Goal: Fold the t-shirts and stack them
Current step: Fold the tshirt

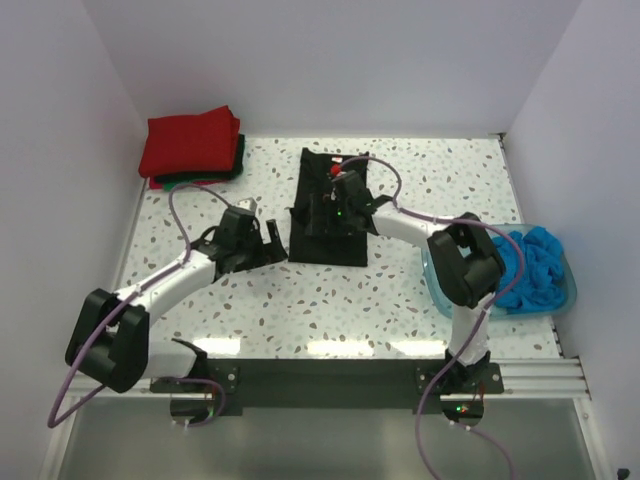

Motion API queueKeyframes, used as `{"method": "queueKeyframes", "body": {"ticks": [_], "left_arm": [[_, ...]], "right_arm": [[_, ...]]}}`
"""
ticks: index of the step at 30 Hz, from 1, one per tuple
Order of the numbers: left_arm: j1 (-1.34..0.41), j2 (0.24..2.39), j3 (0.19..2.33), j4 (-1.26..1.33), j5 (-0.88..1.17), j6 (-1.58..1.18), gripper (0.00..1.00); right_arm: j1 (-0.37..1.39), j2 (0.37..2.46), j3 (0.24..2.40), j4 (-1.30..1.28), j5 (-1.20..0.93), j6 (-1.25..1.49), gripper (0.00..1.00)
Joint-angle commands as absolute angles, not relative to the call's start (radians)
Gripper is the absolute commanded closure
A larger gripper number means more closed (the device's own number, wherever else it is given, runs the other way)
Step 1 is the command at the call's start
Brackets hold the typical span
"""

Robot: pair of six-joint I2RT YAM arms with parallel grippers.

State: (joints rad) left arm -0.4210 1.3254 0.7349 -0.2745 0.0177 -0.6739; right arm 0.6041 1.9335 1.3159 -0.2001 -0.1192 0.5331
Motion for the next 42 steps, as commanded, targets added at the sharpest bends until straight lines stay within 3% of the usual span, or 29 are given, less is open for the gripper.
{"method": "queueKeyframes", "body": {"ticks": [1, 8, 15, 24, 27, 35, 38, 42], "left_arm": [[-0.417, 1.244, 0.712, -0.311, -0.023, -0.692, 0.0], [-0.417, 1.21, 0.686, -0.337, -0.021, -0.689, 0.0], [-0.416, 1.201, 0.676, -0.331, -0.008, -0.689, 0.0], [-0.417, 1.232, 0.68, -0.301, 0.021, -0.68, 0.0], [-0.417, 1.282, 0.69, -0.264, 0.052, -0.672, 0.0], [-0.417, 1.454, 0.753, -0.128, 0.133, -0.673, 0.0], [-0.429, 1.524, 0.782, -0.088, 0.163, -0.678, 0.06], [-0.451, 1.624, 0.844, -0.107, 0.114, -0.687, 0.2]], "right_arm": [[0.601, 1.983, 1.413, -0.166, -0.107, 0.511, 0.01], [0.597, 2.086, 1.514, -0.138, 0.02, 0.497, 0.01], [0.592, 2.128, 1.563, 0.052, 0.188, 0.48, 0.01], [0.528, 2.18, 1.784, -0.092, 0.304, 0.441, 0.01], [0.528, 2.06, 1.703, -0.127, 0.322, 0.42, 0.01], [0.526, 1.663, 1.183, -0.264, 0.284, 0.555, 0.01], [0.525, 1.557, 1.024, -0.25, 0.203, 0.604, 0.03], [0.526, 1.502, 0.902, -0.192, 0.12, 0.669, 0.12]]}}
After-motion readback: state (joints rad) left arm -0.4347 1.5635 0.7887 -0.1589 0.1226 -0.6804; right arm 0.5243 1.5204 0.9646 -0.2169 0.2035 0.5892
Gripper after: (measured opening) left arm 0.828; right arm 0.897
